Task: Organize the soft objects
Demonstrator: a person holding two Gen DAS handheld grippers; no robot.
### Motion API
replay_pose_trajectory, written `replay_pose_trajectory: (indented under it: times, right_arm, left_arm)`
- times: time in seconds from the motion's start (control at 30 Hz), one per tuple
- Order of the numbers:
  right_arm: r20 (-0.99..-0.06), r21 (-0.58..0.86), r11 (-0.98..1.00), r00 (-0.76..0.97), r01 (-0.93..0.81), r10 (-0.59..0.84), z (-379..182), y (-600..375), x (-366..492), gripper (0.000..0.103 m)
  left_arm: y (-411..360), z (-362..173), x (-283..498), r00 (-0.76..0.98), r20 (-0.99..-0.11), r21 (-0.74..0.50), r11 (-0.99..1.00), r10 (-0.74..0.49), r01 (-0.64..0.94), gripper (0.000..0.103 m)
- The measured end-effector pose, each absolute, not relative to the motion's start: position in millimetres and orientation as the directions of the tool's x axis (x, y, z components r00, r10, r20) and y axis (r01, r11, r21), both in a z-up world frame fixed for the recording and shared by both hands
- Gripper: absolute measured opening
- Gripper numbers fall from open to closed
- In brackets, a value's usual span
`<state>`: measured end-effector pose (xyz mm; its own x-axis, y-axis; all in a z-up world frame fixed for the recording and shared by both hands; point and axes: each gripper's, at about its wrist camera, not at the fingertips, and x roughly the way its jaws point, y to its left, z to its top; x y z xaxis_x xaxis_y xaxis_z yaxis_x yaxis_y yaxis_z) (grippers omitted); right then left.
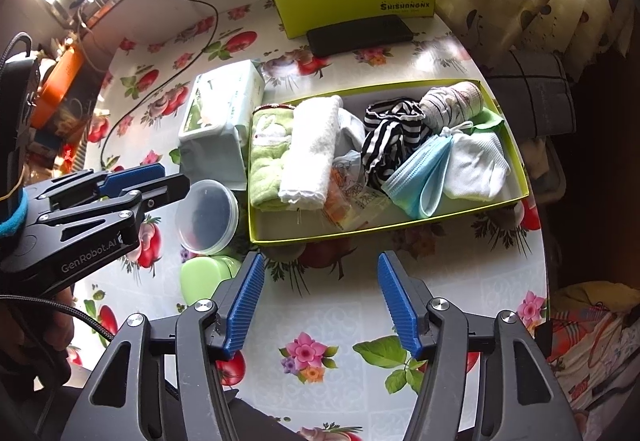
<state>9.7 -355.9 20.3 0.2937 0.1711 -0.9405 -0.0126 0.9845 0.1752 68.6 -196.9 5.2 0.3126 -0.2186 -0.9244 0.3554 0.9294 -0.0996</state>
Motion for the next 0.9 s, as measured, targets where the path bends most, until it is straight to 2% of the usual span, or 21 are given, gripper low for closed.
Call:
replay_pose_trajectory:
  times: [0.9]
  right_arm:
    - [-0.942, 0.18, 0.984, 0.287, -0.009, 0.174, 15.1, -359.5, 8.6, 0.061]
  left_arm:
    - [-202.4, -1.6, 69.2, 0.29, -0.932, -0.1, 0.924, -0.217, 0.368, 0.034]
